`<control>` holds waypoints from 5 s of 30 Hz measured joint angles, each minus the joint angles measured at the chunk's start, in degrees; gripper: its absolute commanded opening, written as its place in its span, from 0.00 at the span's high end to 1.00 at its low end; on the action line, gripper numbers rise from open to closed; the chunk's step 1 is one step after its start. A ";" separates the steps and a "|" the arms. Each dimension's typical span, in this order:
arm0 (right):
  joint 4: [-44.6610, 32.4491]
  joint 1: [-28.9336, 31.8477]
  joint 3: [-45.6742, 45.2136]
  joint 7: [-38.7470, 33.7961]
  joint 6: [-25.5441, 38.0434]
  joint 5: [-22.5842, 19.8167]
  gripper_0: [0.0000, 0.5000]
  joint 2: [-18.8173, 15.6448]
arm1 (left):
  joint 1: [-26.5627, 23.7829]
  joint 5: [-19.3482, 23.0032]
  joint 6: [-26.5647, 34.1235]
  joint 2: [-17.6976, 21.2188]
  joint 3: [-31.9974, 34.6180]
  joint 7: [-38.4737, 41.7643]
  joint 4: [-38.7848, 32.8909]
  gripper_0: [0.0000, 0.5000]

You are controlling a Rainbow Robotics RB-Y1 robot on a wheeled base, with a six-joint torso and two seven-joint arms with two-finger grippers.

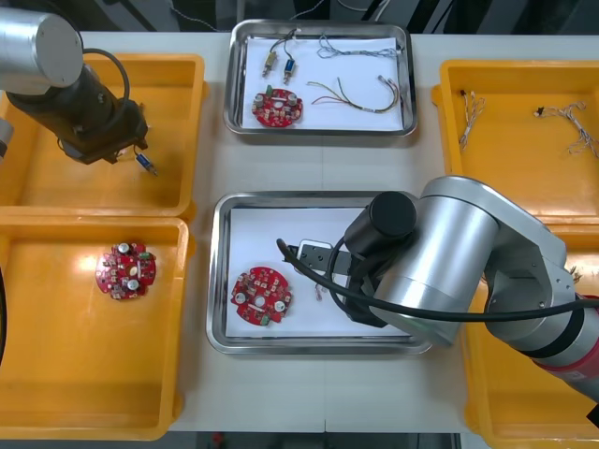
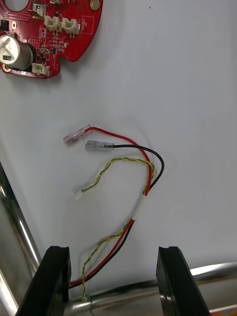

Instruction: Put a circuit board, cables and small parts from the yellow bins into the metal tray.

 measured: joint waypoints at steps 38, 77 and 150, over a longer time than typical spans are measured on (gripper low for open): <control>-12.83 12.92 -63.59 -2.50 8.46 -26.49 0.00 -8.39 | -0.15 -0.84 -12.71 -1.45 -7.02 0.02 8.03 1.00; 23.64 1.63 -67.37 -2.57 6.64 -7.03 0.00 -8.44 | -9.12 1.35 14.95 0.71 -2.07 0.02 1.67 1.00; 75.01 -11.99 -56.02 2.55 -43.55 -6.47 0.00 -9.66 | 4.35 -5.91 4.92 -10.46 -31.47 11.95 -23.39 0.06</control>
